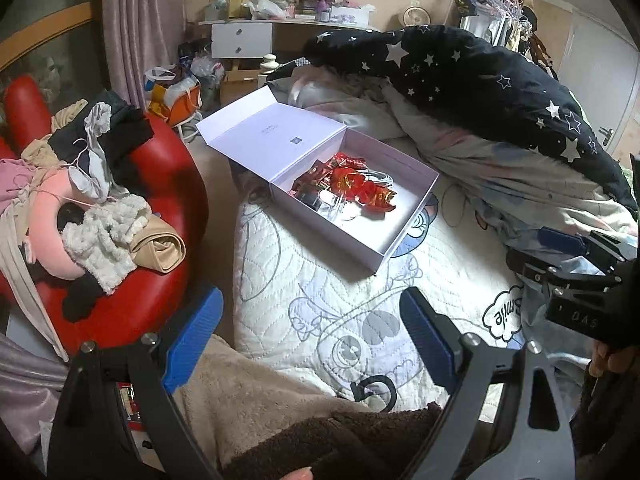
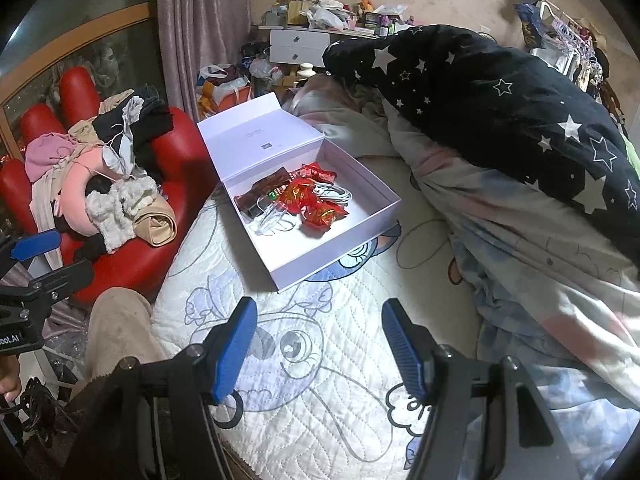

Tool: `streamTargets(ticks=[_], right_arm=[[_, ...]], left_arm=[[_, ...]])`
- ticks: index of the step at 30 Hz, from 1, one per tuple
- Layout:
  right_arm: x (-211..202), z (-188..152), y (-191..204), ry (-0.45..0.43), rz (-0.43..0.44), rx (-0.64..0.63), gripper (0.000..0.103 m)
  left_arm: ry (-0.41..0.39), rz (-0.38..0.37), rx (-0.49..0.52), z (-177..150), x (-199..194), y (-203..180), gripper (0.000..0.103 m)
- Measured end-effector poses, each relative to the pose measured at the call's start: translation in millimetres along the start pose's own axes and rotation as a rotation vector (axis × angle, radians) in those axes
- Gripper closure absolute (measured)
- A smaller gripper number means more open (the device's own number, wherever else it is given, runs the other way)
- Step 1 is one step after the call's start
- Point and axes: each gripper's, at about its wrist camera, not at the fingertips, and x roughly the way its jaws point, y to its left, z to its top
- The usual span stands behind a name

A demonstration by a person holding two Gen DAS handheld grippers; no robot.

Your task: Organize objects

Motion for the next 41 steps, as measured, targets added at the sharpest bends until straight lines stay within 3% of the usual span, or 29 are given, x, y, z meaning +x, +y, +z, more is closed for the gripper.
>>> streamTargets(ticks=[20,41], right_arm=[[-1,7,9,0.001,0.016,-0.018,0.038],[6,4,15,0.028,0.033,-0.04,0.038]], left_arm=[[0.026,-0.002,-0.003,0,4,1,0.013],[0.072,0.054,0.006,-6,10,0,0.013]])
